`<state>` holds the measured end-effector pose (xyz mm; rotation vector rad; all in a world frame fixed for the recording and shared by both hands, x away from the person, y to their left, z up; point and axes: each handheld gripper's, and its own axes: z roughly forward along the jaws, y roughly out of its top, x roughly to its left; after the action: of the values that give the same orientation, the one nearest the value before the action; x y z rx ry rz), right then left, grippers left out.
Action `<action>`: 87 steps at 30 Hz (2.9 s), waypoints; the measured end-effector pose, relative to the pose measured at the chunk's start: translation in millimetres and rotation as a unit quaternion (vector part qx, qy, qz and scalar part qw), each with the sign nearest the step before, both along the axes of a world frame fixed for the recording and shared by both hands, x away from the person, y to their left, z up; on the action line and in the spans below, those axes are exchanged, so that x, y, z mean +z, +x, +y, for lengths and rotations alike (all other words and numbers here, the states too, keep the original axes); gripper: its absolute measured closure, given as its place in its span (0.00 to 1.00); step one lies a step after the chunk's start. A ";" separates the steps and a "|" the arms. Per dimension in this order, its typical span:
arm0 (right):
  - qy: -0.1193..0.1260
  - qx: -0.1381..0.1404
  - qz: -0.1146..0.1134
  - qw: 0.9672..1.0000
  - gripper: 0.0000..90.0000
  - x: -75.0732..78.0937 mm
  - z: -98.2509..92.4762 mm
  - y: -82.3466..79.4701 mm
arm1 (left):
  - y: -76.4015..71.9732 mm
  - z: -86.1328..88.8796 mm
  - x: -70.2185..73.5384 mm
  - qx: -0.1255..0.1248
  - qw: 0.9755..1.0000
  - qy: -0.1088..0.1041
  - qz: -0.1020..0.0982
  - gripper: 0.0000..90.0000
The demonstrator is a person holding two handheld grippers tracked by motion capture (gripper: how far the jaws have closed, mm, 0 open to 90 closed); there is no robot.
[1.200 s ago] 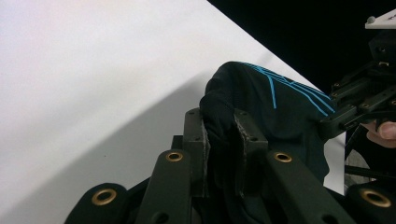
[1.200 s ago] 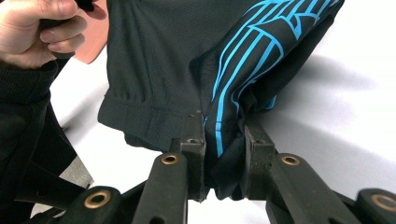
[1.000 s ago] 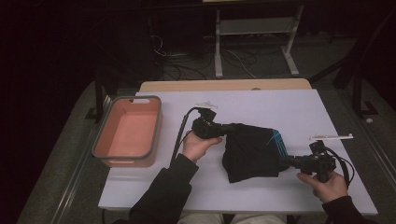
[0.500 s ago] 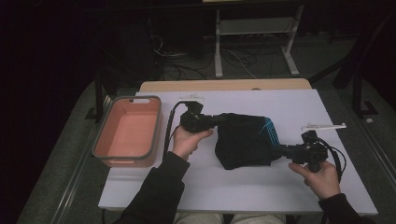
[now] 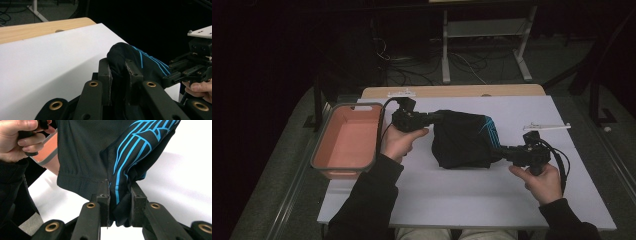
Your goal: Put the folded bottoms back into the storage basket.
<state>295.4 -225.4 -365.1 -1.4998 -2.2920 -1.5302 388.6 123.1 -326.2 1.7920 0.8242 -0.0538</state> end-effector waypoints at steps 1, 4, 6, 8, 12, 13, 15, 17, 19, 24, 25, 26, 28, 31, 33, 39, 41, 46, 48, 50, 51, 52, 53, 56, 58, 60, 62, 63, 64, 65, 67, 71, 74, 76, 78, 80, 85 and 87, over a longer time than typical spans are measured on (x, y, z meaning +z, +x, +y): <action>-0.001 0.000 -0.002 1.000 0.82 0.8 2.0 0.1 | 0.0 0.0 0.0 0.000 1.000 0.000 0.000 0.87; -0.003 0.002 -0.006 1.000 0.82 2.9 9.0 0.6 | -0.3 6.2 5.9 0.002 1.000 0.008 -0.004 0.87; -0.002 0.002 -0.009 1.000 0.82 4.2 12.8 1.4 | -0.6 10.7 9.6 0.005 1.000 0.010 -0.006 0.87; 0.004 0.003 -0.011 1.000 0.82 5.7 16.5 2.3 | -1.1 15.2 13.9 0.008 1.000 0.012 -0.008 0.87; 0.008 0.008 -0.017 1.000 0.82 9.6 25.5 4.4 | -2.1 24.2 20.5 0.017 1.000 0.014 -0.014 0.87; 0.009 0.010 -0.019 1.000 0.82 10.7 27.8 5.2 | -2.1 26.5 21.8 0.019 1.000 0.014 -0.015 0.87; 0.012 0.010 -0.021 1.000 0.82 13.2 32.1 6.7 | -1.7 31.2 24.5 0.025 0.999 0.012 -0.015 0.87; 0.015 0.011 -0.024 1.000 0.82 15.8 36.3 8.5 | -1.2 36.1 27.3 0.030 0.999 0.011 -0.017 0.87; 0.019 0.012 -0.027 0.999 0.82 18.1 40.6 10.9 | -0.6 41.4 30.4 0.034 0.999 0.011 -0.019 0.87; 0.026 0.016 -0.033 0.999 0.82 24.1 55.0 17.2 | 1.1 57.2 37.5 0.046 0.999 0.009 -0.024 0.87; 0.029 0.017 -0.032 0.999 0.82 25.1 57.6 18.6 | 1.6 60.7 38.6 0.048 0.999 0.007 -0.024 0.87; 0.032 0.017 -0.031 0.999 0.82 25.9 60.0 20.0 | 2.4 64.2 39.5 0.049 0.998 0.005 -0.025 0.87; 0.039 0.018 -0.030 0.999 0.82 26.9 64.3 23.1 | 3.8 70.1 41.0 0.053 0.998 0.004 -0.023 0.87; 0.046 0.020 -0.029 0.998 0.82 28.2 70.5 27.6 | 5.5 77.3 42.9 0.058 0.998 0.004 -0.024 0.87; 0.046 0.020 -0.029 0.998 0.82 28.8 74.6 30.8 | 6.2 81.6 44.5 0.060 0.998 0.005 -0.026 0.87; 0.052 0.021 -0.028 0.998 0.82 31.7 87.0 38.3 | 9.9 94.3 48.5 0.070 0.997 0.006 -0.028 0.87; 0.052 0.021 -0.029 0.998 0.82 34.4 91.9 40.4 | 11.7 98.8 50.3 0.074 0.997 0.004 -0.029 0.87; 0.053 0.020 -0.034 0.998 0.82 43.3 104.2 45.8 | 14.9 110.5 57.6 0.086 0.996 0.001 -0.032 0.87; 0.052 0.021 -0.040 0.998 0.82 47.4 109.2 47.8 | 15.4 116.1 61.7 0.091 0.995 0.000 -0.034 0.87; 0.054 0.022 -0.044 0.997 0.82 51.3 114.4 50.0 | 15.5 121.6 66.2 0.097 0.995 0.000 -0.037 0.87; 0.055 0.023 -0.046 0.997 0.82 53.3 117.1 51.0 | 15.4 124.1 68.5 0.100 0.994 0.000 -0.038 0.87; 0.055 0.024 -0.050 0.997 0.82 55.3 119.7 52.1 | 15.1 126.6 70.9 0.103 0.994 0.002 -0.041 0.87; 0.055 0.024 -0.052 0.997 0.82 57.2 122.5 53.0 | 14.8 128.9 73.2 0.106 0.993 0.003 -0.043 0.87; 0.059 0.025 -0.058 0.996 0.82 61.3 130.7 55.2 | 13.9 135.6 79.9 0.115 0.992 0.005 -0.049 0.87; 0.061 0.024 -0.064 0.996 0.82 62.7 136.1 56.6 | 13.1 139.7 83.9 0.120 0.991 0.005 -0.053 0.87; 0.065 0.023 -0.065 0.996 0.82 64.2 141.4 57.5 | 12.2 143.6 87.2 0.123 0.991 0.007 -0.057 0.87; 0.075 0.024 -0.060 0.995 0.82 65.0 145.8 59.0 | 11.1 147.4 90.3 0.125 0.990 0.006 -0.061 0.87; 0.081 0.026 -0.056 0.995 0.82 65.5 148.0 59.8 | 10.8 149.4 91.8 0.127 0.990 0.007 -0.063 0.87; 0.083 0.028 -0.055 0.995 0.82 66.1 150.3 60.4 | 10.5 151.3 93.3 0.130 0.989 0.006 -0.064 0.87; 0.083 0.027 -0.056 0.995 0.82 67.3 153.1 60.7 | 10.5 151.3 93.3 0.130 0.989 0.006 -0.064 0.87; 0.078 0.029 -0.063 0.995 0.82 69.8 158.4 61.2 | 9.8 157.5 97.7 0.136 0.988 0.009 -0.068 0.87; 0.077 0.032 -0.070 0.994 0.82 73.7 168.3 63.4 | 9.2 163.2 101.8 0.142 0.987 0.011 -0.071 0.87; 0.079 0.033 -0.071 0.994 0.82 75.2 175.0 64.6 | 7.5 170.7 106.1 0.151 0.986 0.016 -0.075 0.87; 0.081 0.033 -0.073 0.993 0.82 75.8 179.1 65.4 | 6.6 174.5 107.9 0.156 0.985 0.018 -0.075 0.87; 0.083 0.034 -0.074 0.993 0.82 76.0 183.3 66.1 | 5.9 178.4 109.3 0.159 0.984 0.020 -0.075 0.87; 0.083 0.035 -0.075 0.993 0.82 75.9 188.2 66.8 | 5.6 182.2 110.3 0.163 0.984 0.023 -0.075 0.87; 0.080 0.037 -0.077 0.993 0.82 77.3 200.5 68.6 | 5.7 191.7 111.1 0.172 0.982 0.024 -0.073 0.87; 0.078 0.040 -0.079 0.993 0.82 77.5 204.4 68.7 | 5.7 193.9 111.0 0.173 0.982 0.025 -0.073 0.87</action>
<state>364.2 -21.0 -287.6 -1.2765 -2.2175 -1.8175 394.4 317.1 -215.1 1.6537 1.0253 0.3239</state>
